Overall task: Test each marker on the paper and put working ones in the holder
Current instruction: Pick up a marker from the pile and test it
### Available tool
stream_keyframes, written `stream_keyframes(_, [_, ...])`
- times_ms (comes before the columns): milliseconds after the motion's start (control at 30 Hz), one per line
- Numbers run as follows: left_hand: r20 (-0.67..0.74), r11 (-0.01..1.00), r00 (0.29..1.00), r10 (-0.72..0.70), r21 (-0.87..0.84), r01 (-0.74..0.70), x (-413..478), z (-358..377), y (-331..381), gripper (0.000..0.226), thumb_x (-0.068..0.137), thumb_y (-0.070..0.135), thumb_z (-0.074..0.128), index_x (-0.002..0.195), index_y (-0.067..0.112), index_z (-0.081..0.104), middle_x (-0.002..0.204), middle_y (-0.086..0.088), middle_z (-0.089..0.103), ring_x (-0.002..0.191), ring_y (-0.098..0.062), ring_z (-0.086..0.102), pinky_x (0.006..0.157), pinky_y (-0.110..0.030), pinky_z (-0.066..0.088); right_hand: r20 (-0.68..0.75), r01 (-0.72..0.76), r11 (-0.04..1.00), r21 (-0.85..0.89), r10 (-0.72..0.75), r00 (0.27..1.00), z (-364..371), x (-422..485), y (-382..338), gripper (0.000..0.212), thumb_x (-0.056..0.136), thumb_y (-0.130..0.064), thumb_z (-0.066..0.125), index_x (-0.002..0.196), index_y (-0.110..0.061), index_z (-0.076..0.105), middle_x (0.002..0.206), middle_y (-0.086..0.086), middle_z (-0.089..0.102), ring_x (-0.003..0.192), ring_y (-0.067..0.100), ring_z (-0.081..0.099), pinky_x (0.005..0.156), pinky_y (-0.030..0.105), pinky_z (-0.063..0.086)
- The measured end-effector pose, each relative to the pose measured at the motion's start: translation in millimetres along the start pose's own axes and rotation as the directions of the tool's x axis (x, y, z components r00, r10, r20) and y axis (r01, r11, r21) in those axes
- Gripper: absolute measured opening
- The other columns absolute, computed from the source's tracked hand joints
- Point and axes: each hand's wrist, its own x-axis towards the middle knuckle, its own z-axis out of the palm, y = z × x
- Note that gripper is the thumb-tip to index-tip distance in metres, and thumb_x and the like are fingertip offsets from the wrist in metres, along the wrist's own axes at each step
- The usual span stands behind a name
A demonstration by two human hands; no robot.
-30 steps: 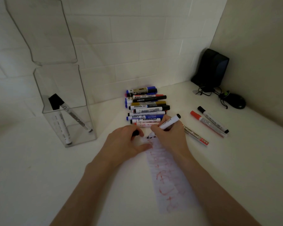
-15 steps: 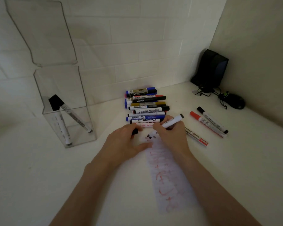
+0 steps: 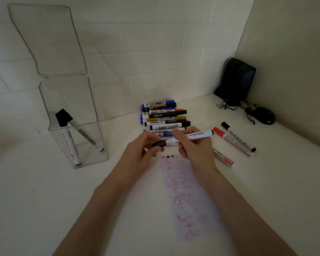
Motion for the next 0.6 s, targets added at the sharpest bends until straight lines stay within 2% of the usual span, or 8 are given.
stream_keyframes(100, [0.011,0.999,0.999,0.032,0.005,-0.032,1,0,1,0.012,0.098,0.014,0.062,0.108,0.018,0.059,0.087,0.013,0.072,0.073,-0.006,0.064,0.067,-0.011,0.045,0.064,0.004,0.996,-0.091,0.002,0.998,2,-3,1,0.021,0.085,-0.026,0.083,0.087,-0.010,0.070,0.064,0.005,0.061,0.051,0.013,0.052,0.048,0.022,0.044])
stream_keyframes(167, [-0.002,0.999,0.999,0.048,0.019,-0.048,1,-1,0,0.012,0.098,0.016,0.061,0.109,0.022,0.060,0.083,0.014,0.071,0.071,-0.009,0.063,0.065,-0.012,0.045,0.074,-0.034,0.990,-0.140,0.045,0.996,2,-4,-3,0.029,0.086,-0.036,0.081,0.094,-0.009,0.075,0.072,0.008,0.071,0.056,0.019,0.060,0.049,0.025,0.046])
stream_keyframes(267, [-0.035,0.999,0.999,0.040,0.009,-0.040,3,-5,-2,0.017,0.097,0.015,0.062,0.111,0.025,0.063,0.083,0.016,0.070,0.069,-0.010,0.063,0.066,-0.018,0.048,0.085,-0.175,0.983,-0.062,0.180,0.980,-6,2,-14,0.050,0.103,-0.043,0.052,0.101,0.000,0.076,0.086,0.022,0.077,0.059,0.030,0.066,0.050,0.028,0.048])
stream_keyframes(333, [-0.041,0.999,0.998,0.040,0.003,-0.040,4,-6,-2,0.018,0.097,0.013,0.063,0.108,0.027,0.065,0.081,0.018,0.070,0.068,-0.009,0.063,0.068,-0.021,0.049,0.068,-0.203,0.976,-0.073,0.208,0.976,-10,3,-15,0.055,0.104,-0.034,0.037,0.089,0.001,0.078,0.083,0.027,0.074,0.052,0.029,0.059,0.049,0.029,0.042])
stream_keyframes(400, [-0.076,0.999,0.996,0.045,-0.026,-0.047,4,-4,-1,0.018,0.096,0.009,0.062,0.105,0.024,0.068,0.078,0.016,0.070,0.065,-0.008,0.063,0.068,-0.023,0.051,-0.014,-0.188,0.955,-0.229,0.189,0.982,-12,2,-9,0.062,0.104,-0.031,0.035,0.060,-0.009,0.074,0.072,0.025,0.067,0.044,0.019,0.046,0.045,0.025,0.035])
stream_keyframes(467, [-0.109,0.997,0.993,0.053,-0.049,-0.059,3,-1,1,0.017,0.097,0.005,0.061,0.104,0.018,0.069,0.074,0.014,0.069,0.063,-0.008,0.063,0.070,-0.021,0.051,-0.078,-0.220,0.932,-0.287,0.206,0.975,-11,0,-5,0.063,0.104,-0.031,0.037,0.048,-0.014,0.062,0.058,0.014,0.055,0.040,0.012,0.036,0.041,0.022,0.029])
stream_keyframes(533, [-0.114,0.997,0.992,0.053,-0.045,-0.058,2,3,2,0.017,0.097,0.004,0.060,0.103,0.016,0.069,0.071,0.015,0.068,0.063,-0.008,0.064,0.070,-0.018,0.050,-0.114,-0.296,0.946,-0.133,0.282,0.953,-12,1,-6,0.047,0.102,-0.028,0.041,0.059,-0.015,0.054,0.049,0.000,0.046,0.036,0.008,0.032,0.038,0.020,0.026])
stream_keyframes(600, [-0.126,0.997,0.991,0.049,-0.045,-0.055,2,6,2,0.018,0.096,0.003,0.060,0.103,0.016,0.070,0.071,0.014,0.068,0.063,-0.009,0.064,0.070,-0.020,0.051,-0.099,-0.325,0.945,0.022,0.326,0.940,-12,2,-6,0.034,0.102,-0.027,0.044,0.072,-0.013,0.050,0.047,-0.005,0.044,0.032,0.003,0.033,0.034,0.017,0.026])
